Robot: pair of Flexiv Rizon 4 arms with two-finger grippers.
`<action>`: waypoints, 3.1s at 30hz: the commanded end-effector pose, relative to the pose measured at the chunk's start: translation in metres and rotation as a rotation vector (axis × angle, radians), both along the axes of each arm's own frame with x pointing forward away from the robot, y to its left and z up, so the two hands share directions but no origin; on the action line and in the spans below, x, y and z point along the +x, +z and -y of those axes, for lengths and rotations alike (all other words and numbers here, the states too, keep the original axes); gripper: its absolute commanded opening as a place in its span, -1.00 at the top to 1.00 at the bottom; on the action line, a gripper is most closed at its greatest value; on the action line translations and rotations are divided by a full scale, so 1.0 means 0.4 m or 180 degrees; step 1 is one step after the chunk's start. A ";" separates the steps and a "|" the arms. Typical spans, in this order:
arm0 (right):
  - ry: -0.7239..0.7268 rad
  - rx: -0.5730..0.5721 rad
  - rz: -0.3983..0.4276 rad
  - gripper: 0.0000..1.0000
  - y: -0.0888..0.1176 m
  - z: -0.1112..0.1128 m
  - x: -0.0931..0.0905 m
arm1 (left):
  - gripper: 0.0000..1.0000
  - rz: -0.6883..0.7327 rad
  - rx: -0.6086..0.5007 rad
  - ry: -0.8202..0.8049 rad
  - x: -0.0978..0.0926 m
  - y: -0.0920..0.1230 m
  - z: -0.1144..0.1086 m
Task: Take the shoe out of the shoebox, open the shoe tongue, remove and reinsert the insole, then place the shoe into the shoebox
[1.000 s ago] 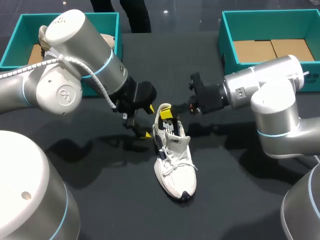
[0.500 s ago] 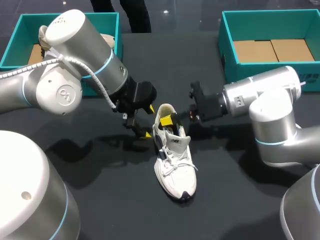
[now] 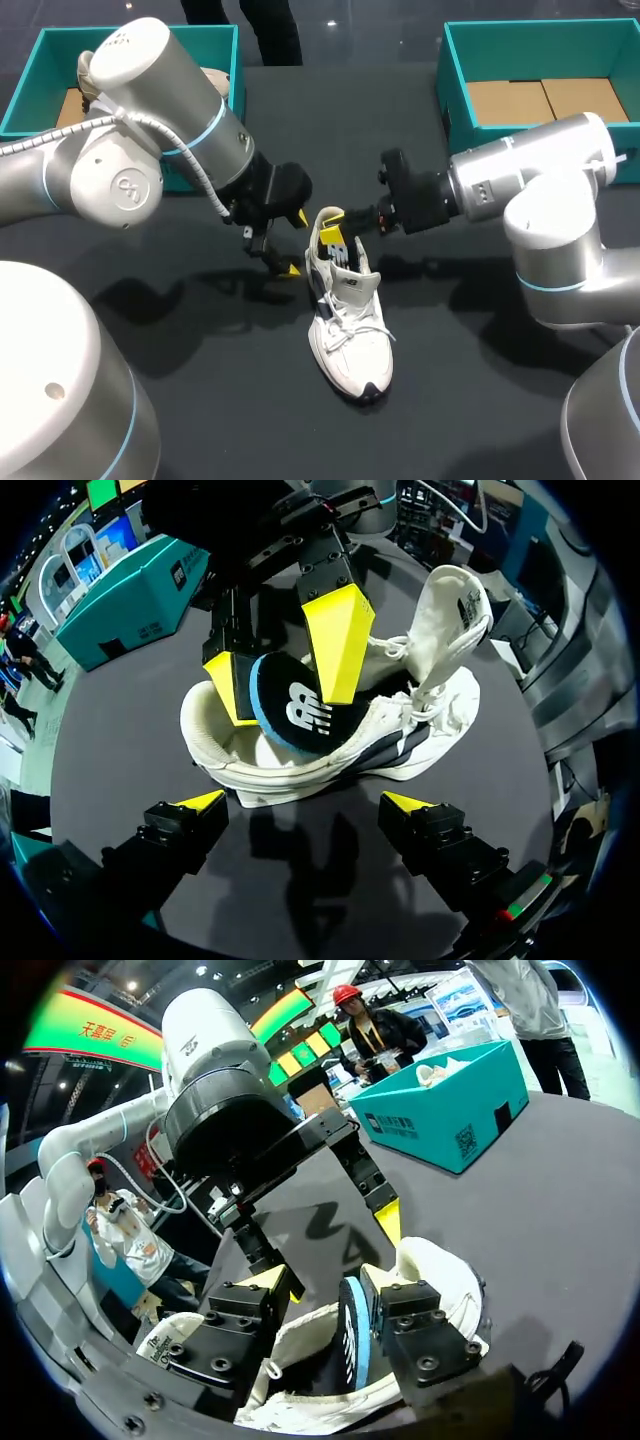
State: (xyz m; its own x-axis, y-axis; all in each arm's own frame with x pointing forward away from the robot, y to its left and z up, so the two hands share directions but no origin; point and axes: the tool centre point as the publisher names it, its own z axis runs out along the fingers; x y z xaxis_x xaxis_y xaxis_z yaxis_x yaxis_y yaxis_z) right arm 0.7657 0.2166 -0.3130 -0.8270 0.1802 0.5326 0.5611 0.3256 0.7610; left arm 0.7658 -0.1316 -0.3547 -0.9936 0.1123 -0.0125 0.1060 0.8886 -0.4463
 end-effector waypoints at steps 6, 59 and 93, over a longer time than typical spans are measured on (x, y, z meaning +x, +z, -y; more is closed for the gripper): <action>-0.0018 -0.0167 0.0053 0.05 0.035 0.031 0.010 | -1.00 -0.0013 -0.0011 -0.0082 0.004 0.021 -0.043; -0.1259 -0.2623 -0.1243 1.00 0.143 0.236 0.092 | -1.00 0.0026 0.0448 -0.1120 0.098 0.218 -0.394; -0.2003 -0.2901 -0.1268 1.00 0.084 0.073 0.013 | -1.00 0.0263 0.0515 -0.1429 0.169 0.266 -0.506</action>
